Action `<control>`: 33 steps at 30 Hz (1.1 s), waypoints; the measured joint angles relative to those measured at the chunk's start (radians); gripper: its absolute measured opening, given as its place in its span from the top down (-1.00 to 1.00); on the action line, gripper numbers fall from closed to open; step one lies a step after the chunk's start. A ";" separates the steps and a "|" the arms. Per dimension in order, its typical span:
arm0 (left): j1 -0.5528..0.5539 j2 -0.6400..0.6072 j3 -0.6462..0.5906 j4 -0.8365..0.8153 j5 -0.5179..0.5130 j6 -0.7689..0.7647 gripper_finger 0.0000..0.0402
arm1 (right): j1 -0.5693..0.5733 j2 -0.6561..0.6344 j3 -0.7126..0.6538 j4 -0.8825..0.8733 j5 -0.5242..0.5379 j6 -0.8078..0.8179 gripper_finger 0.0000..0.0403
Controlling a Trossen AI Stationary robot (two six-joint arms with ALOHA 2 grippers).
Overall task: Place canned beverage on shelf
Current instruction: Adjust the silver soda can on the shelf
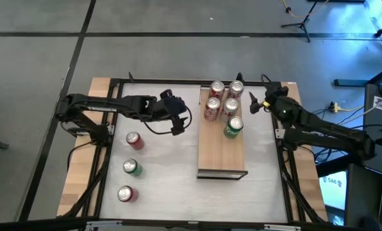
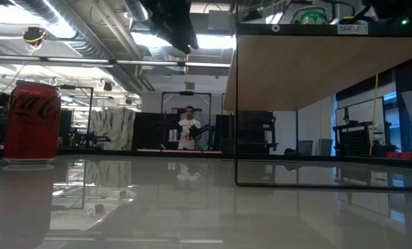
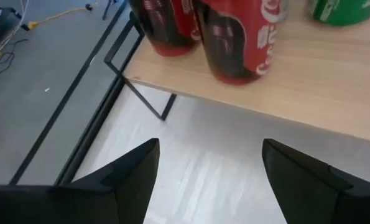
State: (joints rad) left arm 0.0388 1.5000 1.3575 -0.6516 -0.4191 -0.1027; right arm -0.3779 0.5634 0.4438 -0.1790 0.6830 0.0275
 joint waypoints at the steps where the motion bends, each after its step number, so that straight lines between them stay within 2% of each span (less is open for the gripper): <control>1: -0.001 -0.005 -0.008 0.001 0.002 0.000 -0.37 | -0.021 0.010 0.000 0.019 -0.030 -0.008 -0.97; 9: -0.002 -0.007 -0.010 0.020 0.021 0.000 -0.37 | -0.153 0.069 0.000 0.077 -0.269 -0.024 -0.97; 18: -0.003 -0.006 -0.010 0.020 0.021 -0.001 -0.37 | -0.214 0.108 0.000 0.103 -0.434 -0.033 -0.97; 22: -0.003 -0.005 -0.010 0.032 0.021 -0.001 -0.37 | -0.213 0.148 0.000 0.145 -0.467 -0.035 -0.97; 33: -0.003 -0.005 -0.010 0.040 0.021 -0.002 -0.37 | -0.212 0.218 0.000 0.173 -0.453 -0.036 -0.97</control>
State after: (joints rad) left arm 0.0357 1.4952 1.3472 -0.6117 -0.3979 -0.1051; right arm -0.5903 0.7817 0.4438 -0.0057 0.2297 -0.0086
